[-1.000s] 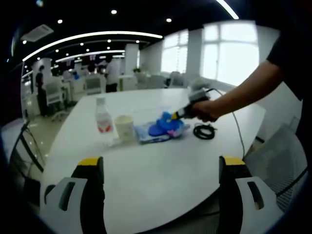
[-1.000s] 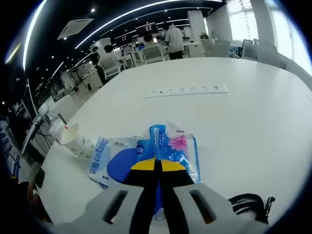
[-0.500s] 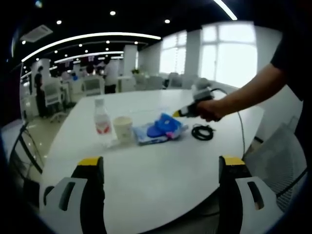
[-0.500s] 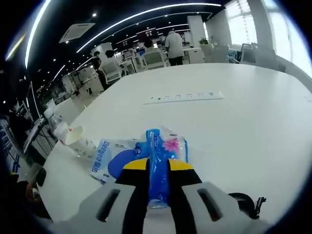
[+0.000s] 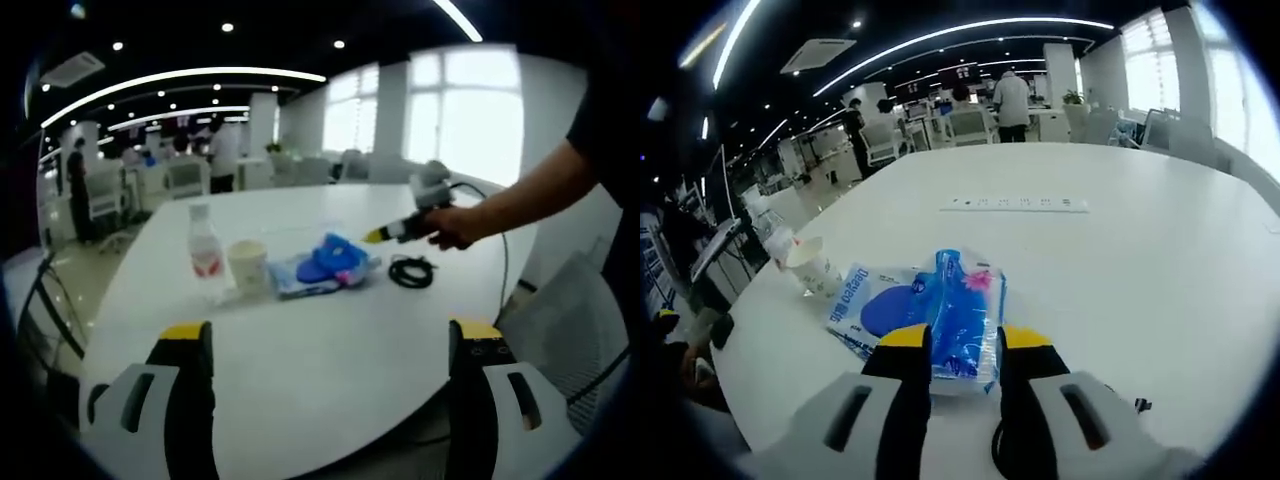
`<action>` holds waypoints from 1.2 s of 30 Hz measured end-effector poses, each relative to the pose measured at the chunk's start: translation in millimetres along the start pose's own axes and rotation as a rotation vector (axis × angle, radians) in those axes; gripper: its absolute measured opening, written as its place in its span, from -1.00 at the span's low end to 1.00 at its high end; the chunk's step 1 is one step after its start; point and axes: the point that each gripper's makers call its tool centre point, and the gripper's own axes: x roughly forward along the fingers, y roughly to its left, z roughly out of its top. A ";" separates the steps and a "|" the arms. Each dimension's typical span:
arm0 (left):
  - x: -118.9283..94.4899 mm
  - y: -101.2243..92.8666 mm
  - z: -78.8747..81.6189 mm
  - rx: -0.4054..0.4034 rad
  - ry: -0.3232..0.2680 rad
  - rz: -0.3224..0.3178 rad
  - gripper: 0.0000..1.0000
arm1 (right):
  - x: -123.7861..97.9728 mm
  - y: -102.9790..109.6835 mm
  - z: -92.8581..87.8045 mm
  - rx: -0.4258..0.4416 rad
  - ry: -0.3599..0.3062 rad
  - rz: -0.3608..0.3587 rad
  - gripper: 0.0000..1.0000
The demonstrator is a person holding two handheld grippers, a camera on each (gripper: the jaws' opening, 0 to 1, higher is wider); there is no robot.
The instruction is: Arrange the tabletop items into an orderly group along one side of the table until the central work area is clear of visible clutter.
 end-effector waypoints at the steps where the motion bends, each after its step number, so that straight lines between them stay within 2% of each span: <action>1: 0.0 0.0 -0.1 0.000 0.000 0.000 0.90 | -0.9 -0.2 -0.9 -0.003 0.001 0.000 -0.45; 12: 0.5 -2.7 1.8 0.003 -0.009 -0.006 0.91 | -23.1 -14.0 -27.2 -0.081 0.035 0.007 -0.29; 20: 0.5 -3.8 1.5 0.002 -0.012 -0.013 0.92 | -38.3 -26.6 -53.2 -0.116 0.086 0.009 -0.26; 36: 0.9 -6.2 1.1 0.000 -0.004 -0.020 0.94 | -42.5 -26.4 -84.2 -0.224 0.146 0.063 -0.22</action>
